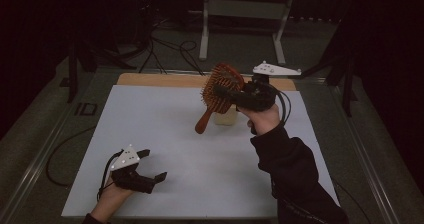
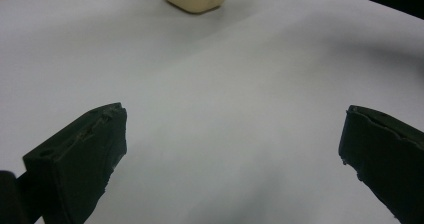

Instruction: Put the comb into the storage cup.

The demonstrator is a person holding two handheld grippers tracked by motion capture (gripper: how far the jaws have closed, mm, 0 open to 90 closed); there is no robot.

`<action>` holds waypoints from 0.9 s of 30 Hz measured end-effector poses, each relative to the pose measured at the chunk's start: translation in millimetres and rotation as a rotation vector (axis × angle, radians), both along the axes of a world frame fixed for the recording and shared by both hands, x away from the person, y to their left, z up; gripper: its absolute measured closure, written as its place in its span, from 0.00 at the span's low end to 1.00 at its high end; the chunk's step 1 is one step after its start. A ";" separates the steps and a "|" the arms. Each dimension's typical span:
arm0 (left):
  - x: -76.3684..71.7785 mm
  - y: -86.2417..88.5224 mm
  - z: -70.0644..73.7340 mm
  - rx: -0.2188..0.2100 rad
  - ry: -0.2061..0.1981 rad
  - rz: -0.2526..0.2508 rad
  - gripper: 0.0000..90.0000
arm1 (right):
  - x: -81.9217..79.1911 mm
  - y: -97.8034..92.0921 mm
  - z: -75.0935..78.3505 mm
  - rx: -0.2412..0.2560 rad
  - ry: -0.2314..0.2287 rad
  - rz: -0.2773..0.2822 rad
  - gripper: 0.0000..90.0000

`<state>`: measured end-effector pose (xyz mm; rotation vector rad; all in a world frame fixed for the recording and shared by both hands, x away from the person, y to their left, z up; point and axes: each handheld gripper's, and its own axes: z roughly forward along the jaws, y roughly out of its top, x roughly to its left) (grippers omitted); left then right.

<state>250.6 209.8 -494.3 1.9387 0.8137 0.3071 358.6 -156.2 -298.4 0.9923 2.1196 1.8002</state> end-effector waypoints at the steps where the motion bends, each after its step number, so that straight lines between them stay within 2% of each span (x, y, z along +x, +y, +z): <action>1: -0.7 2.2 -0.8 0.007 0.001 0.001 0.00 | 1.5 -1.9 1.7 -0.001 -0.001 -0.009 0.59; 7: -4.3 11.2 -3.4 -0.010 0.000 0.016 0.00 | 10.8 -13.9 13.5 0.007 -0.022 -0.050 0.59; 9: -5.1 11.8 -4.1 0.003 -0.007 0.014 0.00 | 14.4 -17.5 18.2 0.008 -0.028 -0.061 0.59; 14: -5.7 11.9 -5.5 0.003 -0.008 0.011 0.00 | 24.0 -27.2 29.1 0.012 -0.048 -0.104 0.59; 18: -5.8 13.1 -4.7 -0.013 -0.009 0.019 0.00 | 32.5 -33.7 36.2 0.018 -0.055 -0.135 0.59; 22: -6.4 14.4 -3.6 -0.032 -0.020 0.018 0.00 | 42.5 -36.7 42.3 -0.002 -0.073 -0.173 0.59; 27: -6.7 14.4 -4.1 -0.031 -0.033 0.022 0.00 | 55.3 -37.0 43.4 -0.034 -0.075 -0.211 0.59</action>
